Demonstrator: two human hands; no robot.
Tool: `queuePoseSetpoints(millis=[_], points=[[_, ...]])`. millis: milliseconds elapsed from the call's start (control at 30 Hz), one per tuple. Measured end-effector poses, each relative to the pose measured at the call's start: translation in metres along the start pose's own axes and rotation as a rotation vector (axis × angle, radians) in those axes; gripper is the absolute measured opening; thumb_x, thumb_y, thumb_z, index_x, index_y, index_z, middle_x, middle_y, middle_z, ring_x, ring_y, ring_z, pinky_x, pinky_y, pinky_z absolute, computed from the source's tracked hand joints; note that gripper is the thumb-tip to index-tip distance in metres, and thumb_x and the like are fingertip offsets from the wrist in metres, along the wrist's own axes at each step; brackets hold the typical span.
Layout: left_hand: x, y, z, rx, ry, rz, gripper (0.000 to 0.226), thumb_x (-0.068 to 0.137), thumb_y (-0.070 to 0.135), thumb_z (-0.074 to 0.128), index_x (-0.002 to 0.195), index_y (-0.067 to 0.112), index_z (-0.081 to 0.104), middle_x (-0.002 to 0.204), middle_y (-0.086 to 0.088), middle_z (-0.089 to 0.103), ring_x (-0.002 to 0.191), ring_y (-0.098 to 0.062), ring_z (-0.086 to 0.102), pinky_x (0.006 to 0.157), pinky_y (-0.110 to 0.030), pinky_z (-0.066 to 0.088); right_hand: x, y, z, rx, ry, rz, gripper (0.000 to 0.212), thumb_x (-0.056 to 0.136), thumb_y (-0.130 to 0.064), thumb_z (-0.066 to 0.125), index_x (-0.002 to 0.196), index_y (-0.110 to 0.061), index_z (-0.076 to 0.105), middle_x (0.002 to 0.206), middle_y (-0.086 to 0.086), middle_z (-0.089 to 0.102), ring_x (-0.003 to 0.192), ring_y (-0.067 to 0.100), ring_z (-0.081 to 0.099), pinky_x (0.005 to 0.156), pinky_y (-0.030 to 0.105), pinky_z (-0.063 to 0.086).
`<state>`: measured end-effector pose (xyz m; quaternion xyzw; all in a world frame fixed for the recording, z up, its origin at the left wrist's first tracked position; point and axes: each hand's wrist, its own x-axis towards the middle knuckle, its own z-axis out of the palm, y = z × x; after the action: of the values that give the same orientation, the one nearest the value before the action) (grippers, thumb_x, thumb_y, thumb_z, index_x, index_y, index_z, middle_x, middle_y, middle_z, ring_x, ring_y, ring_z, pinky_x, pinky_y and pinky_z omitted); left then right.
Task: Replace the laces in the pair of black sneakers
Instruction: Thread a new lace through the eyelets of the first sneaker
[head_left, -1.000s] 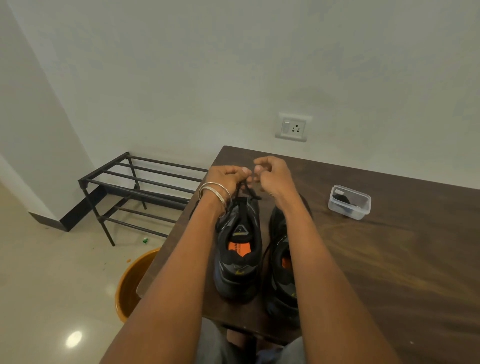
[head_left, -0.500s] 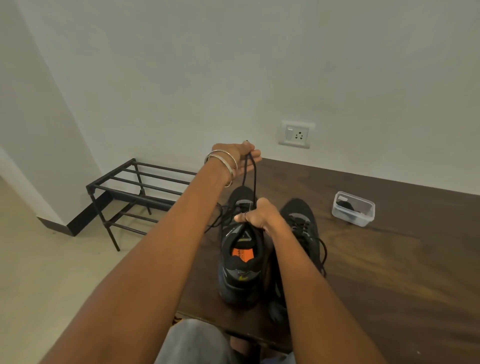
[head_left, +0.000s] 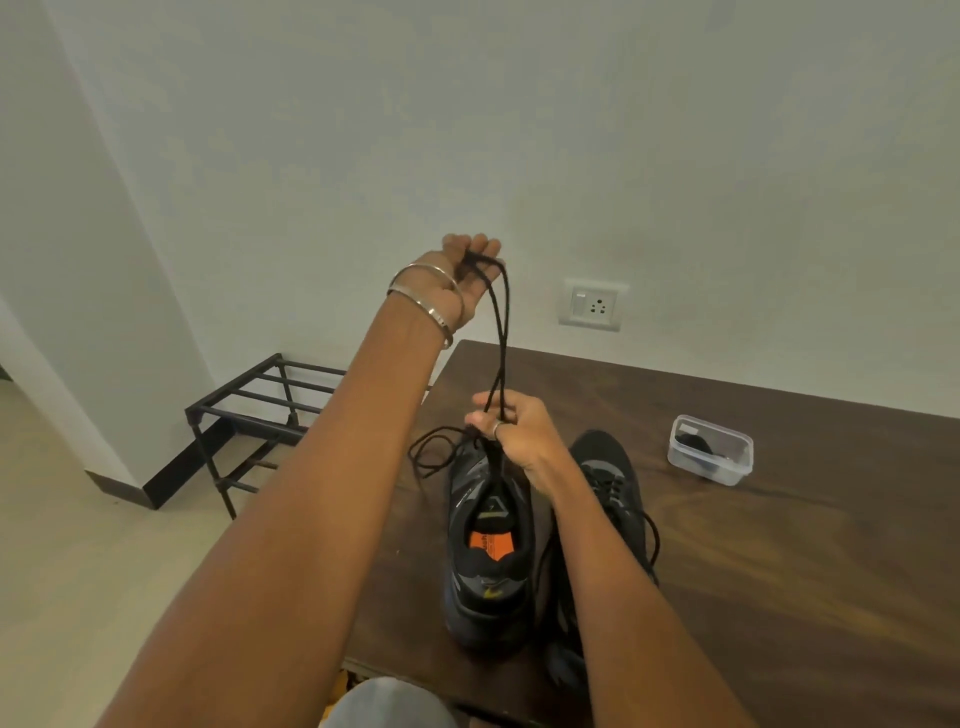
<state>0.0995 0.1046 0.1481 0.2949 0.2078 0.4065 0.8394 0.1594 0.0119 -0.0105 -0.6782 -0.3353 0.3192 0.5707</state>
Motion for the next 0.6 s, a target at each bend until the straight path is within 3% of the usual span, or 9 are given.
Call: queuePoseSetpoints(millis=[100,167,233,300,333,400,433,500,600], points=[[0.014,0.006,-0.027,-0.146,0.11,0.11,0.035,0.103,0.006,0.038,0.068,0.008,0.043,0.043,-0.003,0.055,0.042,-0.015,0.058,0.075,-0.032,0.052,-0.002,0.006,-0.012,0.011,-0.078,-0.015,0.02,0.098,0.002,0.052,0.113,0.001,0.066,0.086,0.004,0.066,0.084,0.012,0.063,0.078,0.022,0.054],[0.026,0.009,-0.057,-0.143,0.218,0.193,0.034,0.102,0.004,0.037,0.069,0.009,0.044,0.04,0.0,0.055,0.037,-0.01,0.057,0.059,-0.023,0.054,0.0,0.01,-0.02,0.017,-0.063,-0.019,0.02,0.099,0.002,0.049,0.105,0.0,0.068,0.082,0.003,0.063,0.081,0.011,0.062,0.074,0.021,0.055],[0.038,0.005,-0.101,-0.116,0.4,0.194,0.028,0.101,0.007,0.038,0.073,0.009,0.045,0.047,0.0,0.053,0.038,-0.011,0.054,0.048,-0.023,0.052,0.003,0.012,-0.025,0.007,-0.032,-0.021,0.021,0.099,0.003,0.048,0.096,-0.003,0.069,0.081,0.005,0.065,0.079,0.013,0.065,0.071,0.018,0.055],[0.048,-0.008,-0.147,-0.025,0.586,0.109,0.011,0.098,0.013,0.043,0.088,0.011,0.046,0.064,-0.003,0.055,0.046,-0.012,0.055,0.049,-0.023,0.052,0.007,0.014,-0.028,0.028,0.003,-0.013,0.021,0.099,0.003,0.05,0.095,-0.003,0.069,0.084,0.009,0.07,0.085,0.021,0.07,0.077,0.022,0.058],[0.045,-0.016,-0.161,0.121,0.697,0.04,0.003,0.095,0.016,0.048,0.098,0.014,0.048,0.075,-0.004,0.061,0.058,-0.012,0.061,0.06,-0.024,0.055,0.009,0.014,-0.028,0.032,0.021,-0.005,0.02,0.099,0.002,0.051,0.094,-0.003,0.07,0.087,0.011,0.072,0.091,0.025,0.071,0.082,0.027,0.058],[0.027,-0.037,-0.173,0.488,0.785,-0.136,0.027,0.094,0.022,0.053,0.119,0.011,0.048,0.103,-0.006,0.061,0.095,-0.016,0.062,0.086,-0.031,0.049,0.011,0.014,-0.027,-0.008,0.052,0.006,0.019,0.098,-0.001,0.055,0.092,-0.009,0.072,0.092,0.01,0.075,0.097,0.026,0.071,0.089,0.034,0.057],[0.016,-0.051,-0.177,0.663,0.827,-0.149,0.032,0.096,0.022,0.053,0.122,0.006,0.048,0.106,-0.007,0.055,0.105,-0.02,0.058,0.091,-0.031,0.046,0.012,0.014,-0.026,-0.053,0.065,0.004,0.019,0.097,-0.003,0.057,0.09,-0.012,0.072,0.093,0.008,0.075,0.097,0.023,0.072,0.09,0.036,0.057],[0.004,-0.072,-0.185,1.018,0.945,-0.126,0.038,0.095,0.02,0.056,0.127,0.0,0.052,0.11,-0.009,0.054,0.109,-0.026,0.054,0.091,-0.032,0.044,0.013,0.01,-0.026,-0.143,0.083,-0.008,0.017,0.095,-0.007,0.061,0.087,-0.015,0.073,0.092,0.006,0.076,0.092,0.02,0.072,0.088,0.036,0.058],[-0.005,-0.078,-0.177,1.27,0.968,-0.042,0.036,0.094,0.025,0.056,0.12,0.0,0.059,0.123,-0.02,0.056,0.116,-0.033,0.05,0.096,-0.04,0.041,0.016,0.005,-0.026,-0.226,0.114,-0.018,0.011,0.093,-0.012,0.066,0.089,-0.008,0.076,0.089,0.008,0.076,0.089,0.02,0.073,0.088,0.037,0.059]])
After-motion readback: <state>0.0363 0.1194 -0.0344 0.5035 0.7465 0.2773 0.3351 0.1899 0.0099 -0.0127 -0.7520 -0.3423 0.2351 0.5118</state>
